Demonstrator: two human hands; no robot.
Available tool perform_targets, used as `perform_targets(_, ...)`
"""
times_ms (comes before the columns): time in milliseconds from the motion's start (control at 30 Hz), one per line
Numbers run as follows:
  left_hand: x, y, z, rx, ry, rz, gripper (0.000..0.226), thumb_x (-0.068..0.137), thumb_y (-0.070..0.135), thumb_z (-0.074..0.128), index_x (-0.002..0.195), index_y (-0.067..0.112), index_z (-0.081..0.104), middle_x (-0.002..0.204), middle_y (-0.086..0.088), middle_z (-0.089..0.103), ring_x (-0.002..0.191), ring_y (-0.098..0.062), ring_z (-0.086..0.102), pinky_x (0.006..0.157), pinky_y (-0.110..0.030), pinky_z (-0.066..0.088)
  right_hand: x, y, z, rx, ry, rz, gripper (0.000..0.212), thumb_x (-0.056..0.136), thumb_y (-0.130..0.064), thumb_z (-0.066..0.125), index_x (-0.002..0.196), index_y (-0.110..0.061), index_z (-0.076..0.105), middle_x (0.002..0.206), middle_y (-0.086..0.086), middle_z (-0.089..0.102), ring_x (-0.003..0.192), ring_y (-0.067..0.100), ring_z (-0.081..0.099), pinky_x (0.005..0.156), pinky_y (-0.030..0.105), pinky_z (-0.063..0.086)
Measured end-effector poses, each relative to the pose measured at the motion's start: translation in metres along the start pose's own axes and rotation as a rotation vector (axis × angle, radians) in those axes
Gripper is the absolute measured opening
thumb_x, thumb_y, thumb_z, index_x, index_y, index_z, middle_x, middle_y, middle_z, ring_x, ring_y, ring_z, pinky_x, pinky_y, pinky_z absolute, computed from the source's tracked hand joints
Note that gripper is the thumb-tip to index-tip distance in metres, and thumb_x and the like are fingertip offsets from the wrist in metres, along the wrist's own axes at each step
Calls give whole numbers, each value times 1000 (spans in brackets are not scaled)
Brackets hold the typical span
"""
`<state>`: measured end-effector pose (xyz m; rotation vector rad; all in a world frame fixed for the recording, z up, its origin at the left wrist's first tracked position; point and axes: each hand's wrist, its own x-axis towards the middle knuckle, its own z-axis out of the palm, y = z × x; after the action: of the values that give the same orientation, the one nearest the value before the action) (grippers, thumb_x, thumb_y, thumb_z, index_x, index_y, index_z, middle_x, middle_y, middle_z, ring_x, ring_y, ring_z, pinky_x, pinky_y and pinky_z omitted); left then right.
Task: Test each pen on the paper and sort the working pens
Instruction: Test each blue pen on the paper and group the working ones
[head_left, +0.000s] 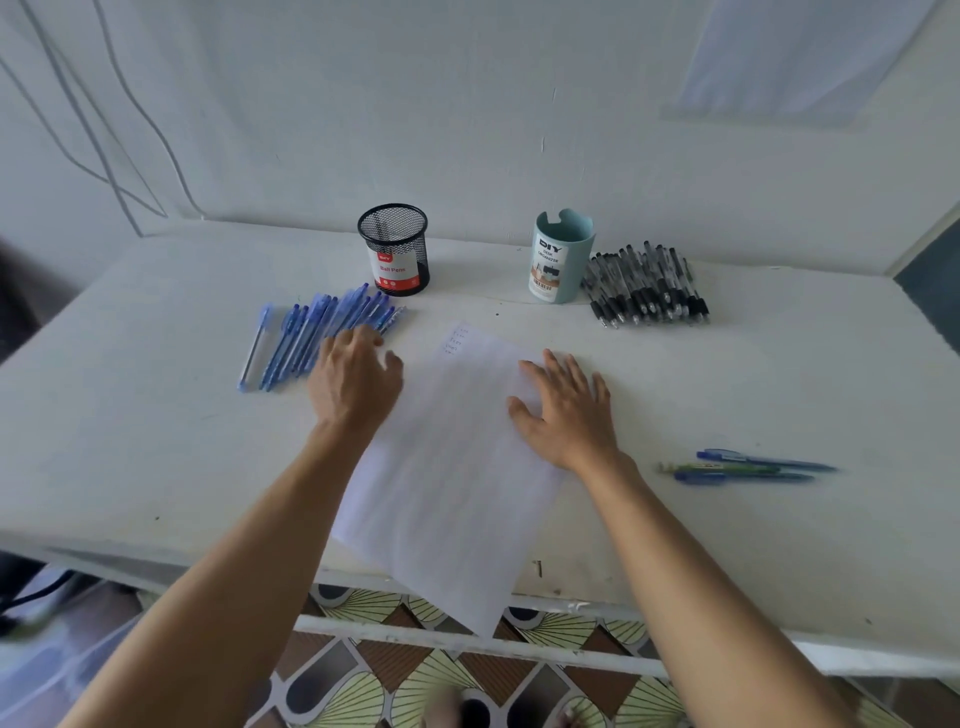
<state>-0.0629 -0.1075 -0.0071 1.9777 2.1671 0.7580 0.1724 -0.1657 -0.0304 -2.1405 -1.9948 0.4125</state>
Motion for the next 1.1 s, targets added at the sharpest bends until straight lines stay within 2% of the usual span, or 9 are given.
perform_targets(167,-36,53,21,-55,-147,365,25,90,25,61,113,15,66,118,-7,66,112,-28,53,92,-40,43,-3,8,-10,267,108,-55,48,103,-34,45,150,-25,41,163,7,26,152,25,16,121,42,9)
perform_targets(233,-50,77,29,-22,-258,384,39,93,29,55,129,17,59,136,-5,58,129,-27,45,104,-40,36,-11,20,-19,324,212,-88,44,98,-29,44,139,-19,56,152,11,45,145,28,34,118,41,22)
perform_targets(333,-61,97,40,55,-342,347,53,97,37,43,147,18,40,156,-3,36,144,-27,26,115,-42,21,-26,47,-38,249,289,-56,43,85,-27,43,117,-21,71,125,2,67,123,25,55,105,40,41)
perform_targets(500,-65,95,48,139,-372,351,60,100,49,34,152,20,30,163,-3,25,149,-28,18,120,-44,11,-59,100,-71,89,198,210,23,88,-22,57,102,-33,70,115,-9,66,115,22,54,94,37,35)
perform_targets(567,-65,95,50,143,-368,359,60,100,50,35,152,20,31,163,-3,25,149,-28,19,121,-44,12,-72,119,-81,66,151,287,19,84,-31,58,98,-35,69,112,-12,65,114,20,55,93,36,34)
perform_targets(733,-64,94,53,138,-359,351,59,97,50,35,149,21,36,161,-2,30,148,-29,22,119,-44,15,-87,139,-88,59,51,399,13,85,-31,64,92,-41,68,113,-15,62,116,16,55,99,37,34)
perform_targets(867,-64,94,53,137,-368,344,63,92,53,30,146,22,38,159,0,33,146,-29,24,118,-44,17,-84,139,-80,74,160,350,13,90,-25,67,91,-38,70,104,-14,68,109,17,60,89,33,37)
perform_targets(1000,-64,94,52,118,-368,343,57,98,49,39,148,22,37,161,0,30,148,-28,21,120,-43,14,-71,126,-72,58,368,214,13,88,-14,72,89,-25,65,85,-12,66,91,24,67,82,39,47)
perform_targets(1100,-64,92,51,63,-377,339,56,99,47,34,150,23,37,162,1,29,149,-25,19,121,-41,11,-56,100,-69,51,524,42,13,86,-11,73,95,-20,66,89,-5,71,83,27,63,78,42,47)
